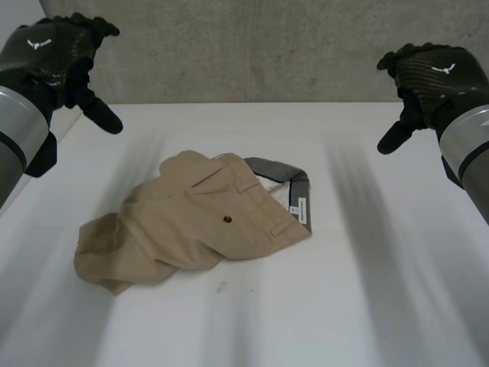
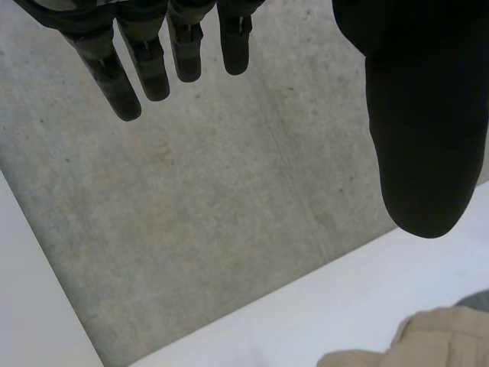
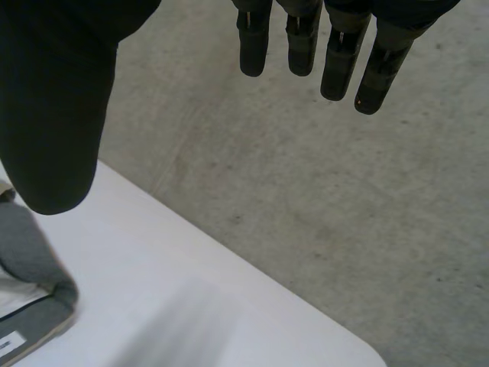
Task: Fold the shorts.
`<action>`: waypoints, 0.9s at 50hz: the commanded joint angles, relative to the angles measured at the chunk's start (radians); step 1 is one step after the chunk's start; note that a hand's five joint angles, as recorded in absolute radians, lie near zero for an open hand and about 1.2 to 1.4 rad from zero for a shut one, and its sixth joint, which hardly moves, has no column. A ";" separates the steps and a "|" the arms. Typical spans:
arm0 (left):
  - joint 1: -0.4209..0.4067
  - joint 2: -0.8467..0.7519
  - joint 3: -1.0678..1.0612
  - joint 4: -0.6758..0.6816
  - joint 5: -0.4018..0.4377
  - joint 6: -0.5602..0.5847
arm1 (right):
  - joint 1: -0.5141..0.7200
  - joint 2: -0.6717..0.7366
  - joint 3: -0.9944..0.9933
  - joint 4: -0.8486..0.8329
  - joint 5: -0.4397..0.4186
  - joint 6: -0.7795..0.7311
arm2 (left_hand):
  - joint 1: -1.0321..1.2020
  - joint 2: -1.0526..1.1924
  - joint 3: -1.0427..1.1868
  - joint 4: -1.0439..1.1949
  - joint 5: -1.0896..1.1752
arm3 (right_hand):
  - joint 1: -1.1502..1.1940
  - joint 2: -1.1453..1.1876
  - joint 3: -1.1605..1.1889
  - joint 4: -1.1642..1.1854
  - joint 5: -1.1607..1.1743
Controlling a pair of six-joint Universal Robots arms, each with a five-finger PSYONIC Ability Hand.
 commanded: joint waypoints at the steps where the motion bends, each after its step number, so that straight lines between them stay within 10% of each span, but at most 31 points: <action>1: 0.002 -0.005 -0.127 0.081 -0.003 0.003 | 0.008 0.074 0.022 -0.007 -0.163 -0.062 | -0.018 -0.027 -0.040 -0.030 -0.041 | -0.024 -0.046 -0.033 -0.056 -0.064; 8: 0.037 -0.055 -0.268 0.165 -0.013 0.006 | 0.031 0.250 -0.033 -0.073 -0.391 -0.086 | -0.018 -0.027 -0.040 -0.030 -0.041 | -0.024 -0.046 -0.033 -0.056 -0.064; 32: 0.258 -0.294 -0.363 0.164 0.000 0.040 | 0.196 0.970 -0.728 -0.024 -0.379 0.281 | 0.033 0.024 0.010 0.021 0.009 | 0.157 0.134 0.147 0.125 0.116; 45: 0.245 -0.234 -0.365 0.164 0.000 0.038 | 0.193 0.976 -0.729 0.037 -0.358 0.275 | 0.003 -0.005 -0.019 -0.009 -0.020 | 1.198 1.175 1.189 1.166 1.158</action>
